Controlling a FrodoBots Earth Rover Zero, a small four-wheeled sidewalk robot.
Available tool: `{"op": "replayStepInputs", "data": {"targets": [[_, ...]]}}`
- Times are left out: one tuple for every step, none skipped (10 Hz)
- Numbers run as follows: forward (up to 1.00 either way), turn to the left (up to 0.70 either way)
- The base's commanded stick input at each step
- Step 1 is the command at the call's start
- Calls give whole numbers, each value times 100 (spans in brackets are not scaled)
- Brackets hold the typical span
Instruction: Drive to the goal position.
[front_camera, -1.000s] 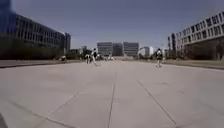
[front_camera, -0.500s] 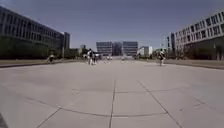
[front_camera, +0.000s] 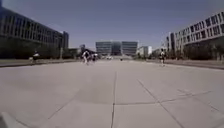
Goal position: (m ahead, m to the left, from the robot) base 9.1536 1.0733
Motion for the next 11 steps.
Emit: {"op": "replayStepInputs", "data": {"targets": [[100,0],[100,0],[100,0],[100,0],[100,0],[100,0],[100,0],[100,0],[100,0],[100,0],[100,0]]}}
